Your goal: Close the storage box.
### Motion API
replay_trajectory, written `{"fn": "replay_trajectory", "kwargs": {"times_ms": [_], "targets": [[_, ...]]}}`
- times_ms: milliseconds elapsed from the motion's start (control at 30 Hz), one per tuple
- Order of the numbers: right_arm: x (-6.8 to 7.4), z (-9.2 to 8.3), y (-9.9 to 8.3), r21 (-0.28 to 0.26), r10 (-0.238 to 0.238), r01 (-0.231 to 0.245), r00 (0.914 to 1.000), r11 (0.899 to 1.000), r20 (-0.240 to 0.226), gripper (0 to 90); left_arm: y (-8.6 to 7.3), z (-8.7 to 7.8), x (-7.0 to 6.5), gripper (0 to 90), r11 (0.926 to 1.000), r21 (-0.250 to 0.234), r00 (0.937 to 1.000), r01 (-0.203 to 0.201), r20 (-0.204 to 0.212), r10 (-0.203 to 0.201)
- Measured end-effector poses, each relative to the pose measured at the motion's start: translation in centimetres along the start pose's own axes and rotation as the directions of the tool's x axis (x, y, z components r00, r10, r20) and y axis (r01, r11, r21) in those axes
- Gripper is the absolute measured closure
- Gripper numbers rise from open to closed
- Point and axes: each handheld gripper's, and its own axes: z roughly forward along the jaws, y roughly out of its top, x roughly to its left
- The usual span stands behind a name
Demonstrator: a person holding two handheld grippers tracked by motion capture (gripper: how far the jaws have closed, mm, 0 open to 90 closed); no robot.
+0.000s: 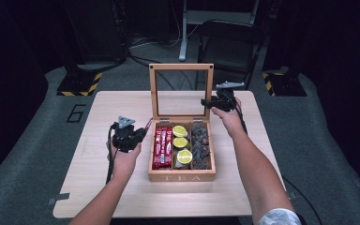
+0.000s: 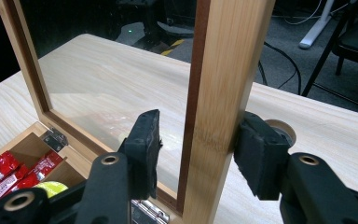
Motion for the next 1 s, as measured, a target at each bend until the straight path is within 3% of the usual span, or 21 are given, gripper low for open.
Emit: {"fn": "replay_trajectory", "kwargs": {"times_ms": [433,733,1000], "targets": [[-0.1,0.0,0.0,0.002,0.000,0.000,1.0000,1.000,-0.008,51.5,-0.4,-0.8,2.7,84.4,0.9997,0.011,0.9994,0.022,-0.028,-0.021],[-0.1,-0.1,0.1,0.000,-0.003,0.003,1.0000,1.000,-0.008,51.1,-1.1,-0.9,4.4,84.4,0.9976,0.009,0.9965,0.069,-0.048,-0.069],[-0.1,-0.1,0.1,0.002,0.003,-0.003,1.0000,1.000,-0.009,50.5,-1.7,-1.4,5.8,84.4,0.9967,0.013,0.9943,0.080,-0.072,-0.079]]}}
